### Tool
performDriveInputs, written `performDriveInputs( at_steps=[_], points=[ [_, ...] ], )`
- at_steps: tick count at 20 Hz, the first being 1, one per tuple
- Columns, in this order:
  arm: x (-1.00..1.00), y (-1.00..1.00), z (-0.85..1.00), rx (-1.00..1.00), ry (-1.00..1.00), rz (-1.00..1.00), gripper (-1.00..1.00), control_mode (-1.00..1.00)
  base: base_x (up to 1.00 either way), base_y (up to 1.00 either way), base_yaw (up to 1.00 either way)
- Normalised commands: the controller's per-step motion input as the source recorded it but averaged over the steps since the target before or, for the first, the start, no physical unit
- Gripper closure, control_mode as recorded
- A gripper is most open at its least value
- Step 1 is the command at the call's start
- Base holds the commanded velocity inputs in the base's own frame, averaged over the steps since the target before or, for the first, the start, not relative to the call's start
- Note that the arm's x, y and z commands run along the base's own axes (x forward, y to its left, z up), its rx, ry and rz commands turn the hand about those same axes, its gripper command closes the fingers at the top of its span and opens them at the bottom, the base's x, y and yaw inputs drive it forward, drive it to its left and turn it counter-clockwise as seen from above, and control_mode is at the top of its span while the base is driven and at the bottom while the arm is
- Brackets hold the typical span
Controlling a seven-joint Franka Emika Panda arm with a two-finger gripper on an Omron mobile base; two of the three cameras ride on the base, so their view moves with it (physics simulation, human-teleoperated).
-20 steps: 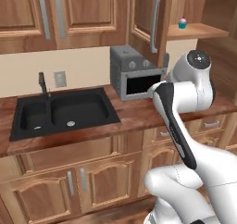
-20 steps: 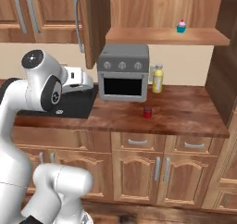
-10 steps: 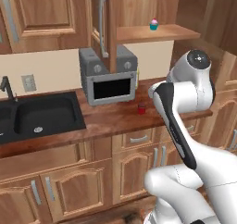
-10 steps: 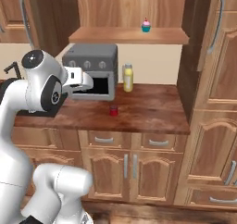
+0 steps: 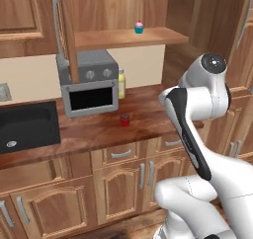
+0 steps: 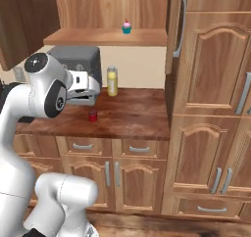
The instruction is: Pick the jam and jam from the counter and place them in the cabinets closest to them.
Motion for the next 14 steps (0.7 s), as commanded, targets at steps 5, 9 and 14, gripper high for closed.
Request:
performDriveInputs(
  at_steps=[5, 9, 14],
  points=[
    [0.0, 0.0, 0.0, 0.0, 0.0, 0.0, -1.0, 1.0, 0.0, -0.04, 0.0],
    [0.0, 0.0, 0.0, 0.0, 0.0, 0.0, -1.0, 1.0, 0.23, 0.0, 0.0],
    [0.0, 0.0, 0.0, 0.0, 0.0, 0.0, -1.0, 1.0, 0.37, 0.0, 0.0]
  ],
)
